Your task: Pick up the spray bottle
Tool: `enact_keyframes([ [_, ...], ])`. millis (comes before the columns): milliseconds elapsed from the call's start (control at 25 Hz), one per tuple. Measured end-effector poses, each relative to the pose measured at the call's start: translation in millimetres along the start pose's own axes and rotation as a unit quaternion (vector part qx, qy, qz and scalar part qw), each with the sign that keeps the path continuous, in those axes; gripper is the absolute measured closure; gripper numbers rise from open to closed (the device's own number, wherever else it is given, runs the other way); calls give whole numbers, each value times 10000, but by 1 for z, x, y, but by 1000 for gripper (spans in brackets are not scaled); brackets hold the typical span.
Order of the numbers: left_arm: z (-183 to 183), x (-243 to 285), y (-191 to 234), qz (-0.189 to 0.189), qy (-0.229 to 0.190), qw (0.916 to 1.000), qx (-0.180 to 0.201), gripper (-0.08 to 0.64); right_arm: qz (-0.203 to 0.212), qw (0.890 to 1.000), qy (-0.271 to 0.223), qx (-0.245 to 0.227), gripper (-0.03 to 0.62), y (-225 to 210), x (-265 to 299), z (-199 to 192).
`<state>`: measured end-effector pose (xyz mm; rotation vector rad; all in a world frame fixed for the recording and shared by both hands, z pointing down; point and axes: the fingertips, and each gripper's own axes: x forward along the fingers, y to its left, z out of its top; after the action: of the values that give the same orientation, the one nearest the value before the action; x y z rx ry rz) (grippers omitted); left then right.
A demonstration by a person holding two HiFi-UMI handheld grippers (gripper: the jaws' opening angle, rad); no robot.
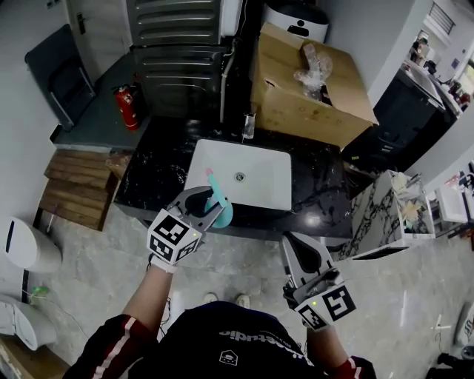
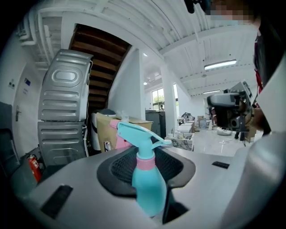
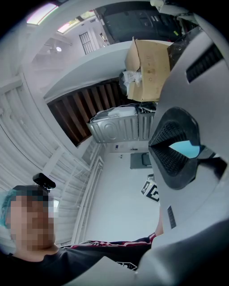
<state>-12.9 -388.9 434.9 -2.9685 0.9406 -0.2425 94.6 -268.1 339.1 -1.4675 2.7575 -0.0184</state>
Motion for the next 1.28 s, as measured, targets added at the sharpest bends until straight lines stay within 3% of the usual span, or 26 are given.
enact_keyframes([
  [320, 74, -32, -67, -948, -637, 9926, 403, 425, 128, 9998, -174, -30, 555, 2, 1, 14],
  [440, 92, -42, -85, -1094, -672, 9905, 488, 425, 177, 9996, -229, -73, 555, 4, 1, 18],
  [760, 95, -51, -98, -989, -363, 9940, 290, 425, 182, 9994, -130, -257, 555, 2, 6, 18],
  [880, 87, -49, -97, -988, -383, 9925, 606, 425, 149, 9995, -78, -281, 555, -2, 7, 16],
  [1040, 88, -50, -96, -820, -289, 9958, 286, 425, 148, 9995, -40, -274, 555, -6, 8, 15],
  [1280, 82, -47, -95, -771, -217, 9961, 359, 425, 191, 9995, -9, -263, 555, -6, 11, 12],
])
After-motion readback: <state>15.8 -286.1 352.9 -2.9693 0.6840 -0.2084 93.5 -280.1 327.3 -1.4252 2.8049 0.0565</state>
